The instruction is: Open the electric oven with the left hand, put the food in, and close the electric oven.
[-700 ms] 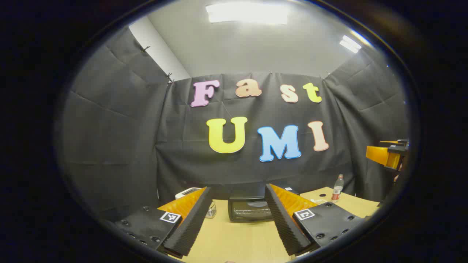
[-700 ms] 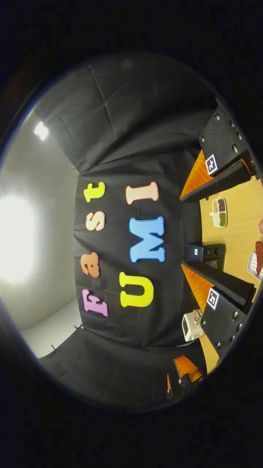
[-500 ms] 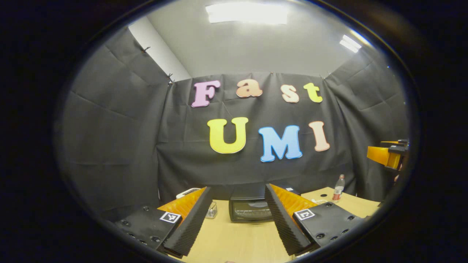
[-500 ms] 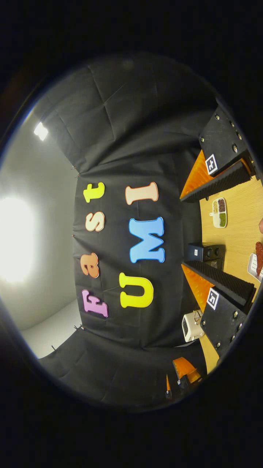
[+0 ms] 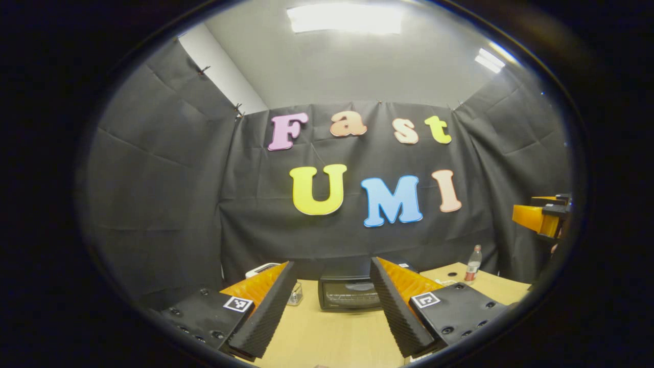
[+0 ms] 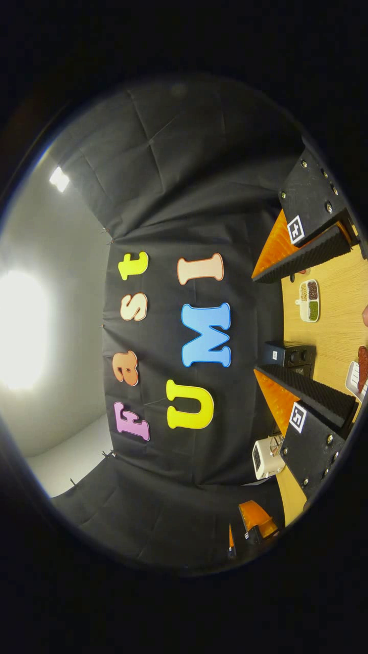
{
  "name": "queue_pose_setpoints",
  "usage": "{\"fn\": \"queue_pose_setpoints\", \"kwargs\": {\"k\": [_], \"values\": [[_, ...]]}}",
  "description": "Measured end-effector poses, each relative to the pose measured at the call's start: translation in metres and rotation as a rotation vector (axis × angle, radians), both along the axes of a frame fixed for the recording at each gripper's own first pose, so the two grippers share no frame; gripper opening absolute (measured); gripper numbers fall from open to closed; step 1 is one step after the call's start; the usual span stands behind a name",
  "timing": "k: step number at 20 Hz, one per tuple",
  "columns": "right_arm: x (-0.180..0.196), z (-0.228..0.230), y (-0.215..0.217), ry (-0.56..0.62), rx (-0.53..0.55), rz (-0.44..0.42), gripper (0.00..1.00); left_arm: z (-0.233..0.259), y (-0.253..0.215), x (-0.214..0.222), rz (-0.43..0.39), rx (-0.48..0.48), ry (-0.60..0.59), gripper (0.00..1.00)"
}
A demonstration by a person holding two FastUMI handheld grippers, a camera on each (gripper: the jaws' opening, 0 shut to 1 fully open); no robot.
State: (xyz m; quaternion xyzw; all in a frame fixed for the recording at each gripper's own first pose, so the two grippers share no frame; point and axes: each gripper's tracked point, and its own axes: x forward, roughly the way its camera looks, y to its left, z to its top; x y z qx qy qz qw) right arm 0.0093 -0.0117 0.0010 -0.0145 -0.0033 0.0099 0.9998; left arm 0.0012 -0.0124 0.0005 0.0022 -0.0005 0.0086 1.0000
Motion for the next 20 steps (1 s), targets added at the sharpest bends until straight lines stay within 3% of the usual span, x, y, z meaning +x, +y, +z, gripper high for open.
{"fn": "queue_pose_setpoints", "kwargs": {"k": [3, 7, 11, 20], "values": [[0.003, 0.002, -0.004, -0.010, -0.001, 0.016, 0.96, 0.000, -0.006, 0.003, 0.009, -0.007, 0.001, 0.93], [0.005, -0.004, -0.011, -0.010, -0.004, 0.048, 0.96, 0.001, -0.019, 0.006, 0.019, 0.007, -0.003, 1.00], [0.008, -0.012, -0.021, 0.002, 0.010, 0.073, 0.96, 0.000, -0.036, 0.014, -0.002, 0.008, -0.012, 1.00], [0.035, -0.012, -0.049, 0.014, 0.011, -0.016, 0.96, -0.036, -0.050, 0.097, -0.046, -0.018, 0.026, 0.97]]}}
